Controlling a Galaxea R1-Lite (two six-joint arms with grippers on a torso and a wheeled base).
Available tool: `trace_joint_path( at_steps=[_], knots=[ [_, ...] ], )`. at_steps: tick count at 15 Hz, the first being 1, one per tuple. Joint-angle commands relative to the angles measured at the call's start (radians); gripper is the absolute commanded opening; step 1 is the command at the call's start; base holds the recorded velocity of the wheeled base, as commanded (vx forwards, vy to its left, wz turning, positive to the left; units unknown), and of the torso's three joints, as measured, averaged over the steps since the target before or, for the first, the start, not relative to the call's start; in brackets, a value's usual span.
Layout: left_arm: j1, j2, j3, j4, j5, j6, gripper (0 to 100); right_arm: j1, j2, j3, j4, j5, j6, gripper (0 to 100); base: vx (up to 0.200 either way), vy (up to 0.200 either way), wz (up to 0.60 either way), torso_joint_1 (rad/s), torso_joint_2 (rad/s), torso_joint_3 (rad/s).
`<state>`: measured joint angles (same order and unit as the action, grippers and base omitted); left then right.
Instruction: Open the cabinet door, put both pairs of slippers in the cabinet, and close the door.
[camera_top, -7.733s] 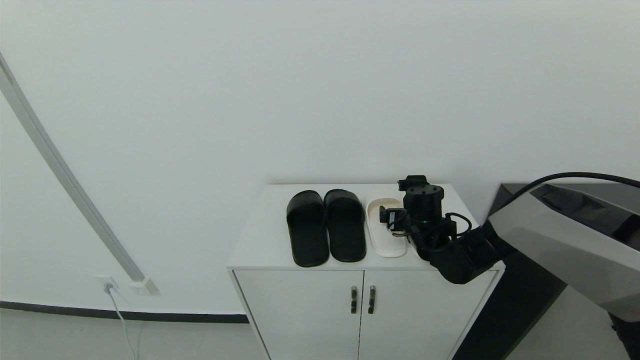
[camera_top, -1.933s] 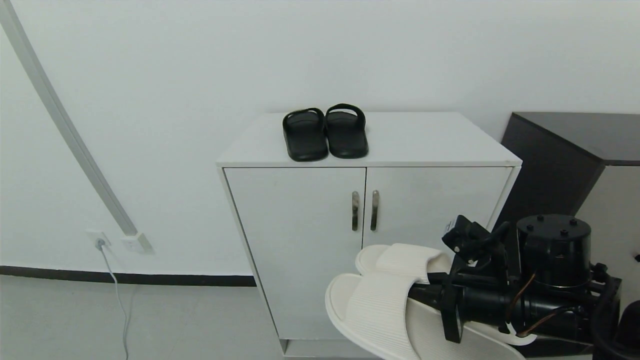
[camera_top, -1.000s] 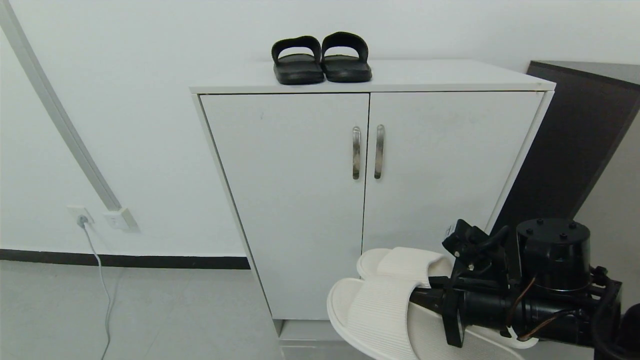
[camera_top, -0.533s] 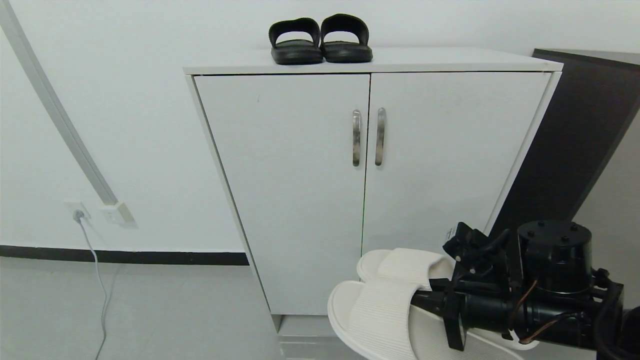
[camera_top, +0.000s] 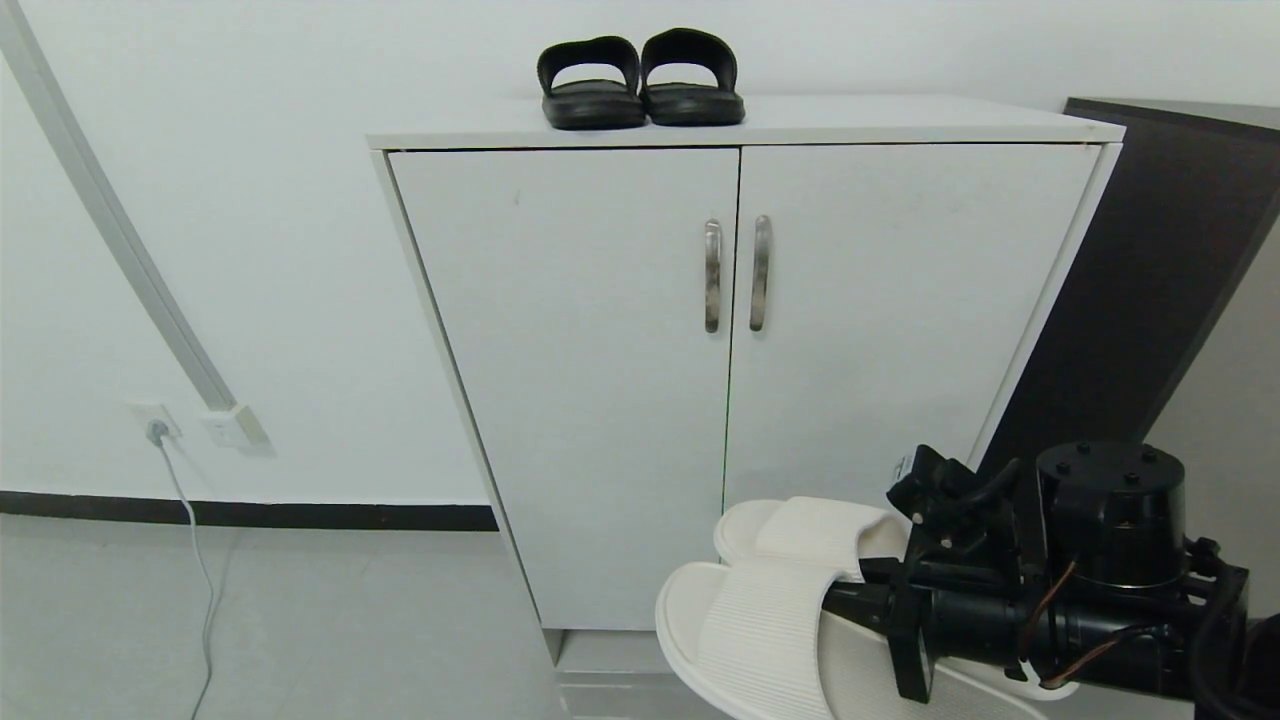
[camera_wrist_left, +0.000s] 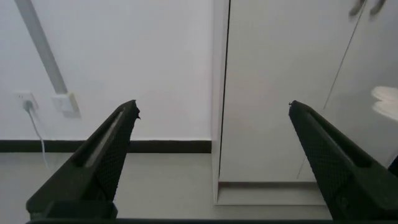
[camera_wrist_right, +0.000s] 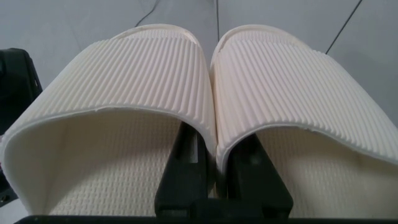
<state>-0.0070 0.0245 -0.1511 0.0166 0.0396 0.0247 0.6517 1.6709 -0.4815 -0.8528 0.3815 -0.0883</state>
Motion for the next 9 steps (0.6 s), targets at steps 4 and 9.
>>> trace_joint_path(
  at_steps=[4,9],
  knots=[
    [-0.074,0.348,-0.082,-0.029,-0.187,-0.003,100,0.002,0.001,0.014,-0.035,-0.001,-0.016,0,0.000,0.000,0.00,0.000,0.00,0.000],
    [-0.077,0.695,-0.096,-0.353,-0.328,-0.002,100,0.002,0.001,0.026,-0.068,-0.003,-0.016,0,0.000,0.000,0.00,0.000,0.00,0.000]
  ],
)
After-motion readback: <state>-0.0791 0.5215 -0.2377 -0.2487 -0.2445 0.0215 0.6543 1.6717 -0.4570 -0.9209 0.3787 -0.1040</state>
